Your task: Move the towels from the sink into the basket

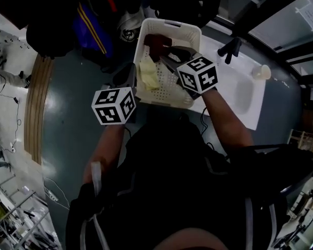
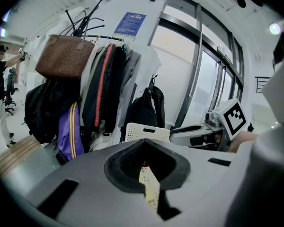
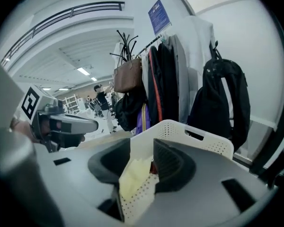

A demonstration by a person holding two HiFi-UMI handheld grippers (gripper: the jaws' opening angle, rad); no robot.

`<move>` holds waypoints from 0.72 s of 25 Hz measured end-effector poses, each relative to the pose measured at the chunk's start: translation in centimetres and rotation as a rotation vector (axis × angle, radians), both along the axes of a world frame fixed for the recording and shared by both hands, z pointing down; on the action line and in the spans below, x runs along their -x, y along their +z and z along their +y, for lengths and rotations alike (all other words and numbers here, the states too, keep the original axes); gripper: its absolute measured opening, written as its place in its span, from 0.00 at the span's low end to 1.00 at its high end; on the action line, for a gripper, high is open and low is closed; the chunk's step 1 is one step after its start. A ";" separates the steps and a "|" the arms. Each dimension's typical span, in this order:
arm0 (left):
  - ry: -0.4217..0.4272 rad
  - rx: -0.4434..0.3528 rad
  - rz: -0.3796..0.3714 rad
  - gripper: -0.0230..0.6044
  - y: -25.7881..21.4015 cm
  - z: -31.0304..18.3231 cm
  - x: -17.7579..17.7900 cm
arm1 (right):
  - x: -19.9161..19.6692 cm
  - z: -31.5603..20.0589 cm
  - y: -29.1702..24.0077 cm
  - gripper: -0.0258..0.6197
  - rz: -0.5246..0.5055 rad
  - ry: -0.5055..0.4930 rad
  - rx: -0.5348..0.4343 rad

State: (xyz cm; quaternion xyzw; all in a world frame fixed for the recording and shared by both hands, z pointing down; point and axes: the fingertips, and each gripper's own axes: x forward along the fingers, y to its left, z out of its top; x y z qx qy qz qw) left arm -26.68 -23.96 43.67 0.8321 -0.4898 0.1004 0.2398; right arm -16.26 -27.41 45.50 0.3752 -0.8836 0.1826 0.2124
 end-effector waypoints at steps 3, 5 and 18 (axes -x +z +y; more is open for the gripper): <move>0.036 -0.043 0.013 0.04 -1.6 0.3 -1.7 | -2.7 0.9 -1.9 0.28 -0.038 0.061 -0.040; 0.056 -0.069 0.034 0.04 -2.7 0.7 -3.1 | -4.4 1.7 -3.1 0.26 -0.071 0.100 -0.062; 0.322 -0.162 0.087 0.04 -7.0 3.0 -17.3 | -17.8 6.4 -11.4 0.08 -0.146 0.384 -0.294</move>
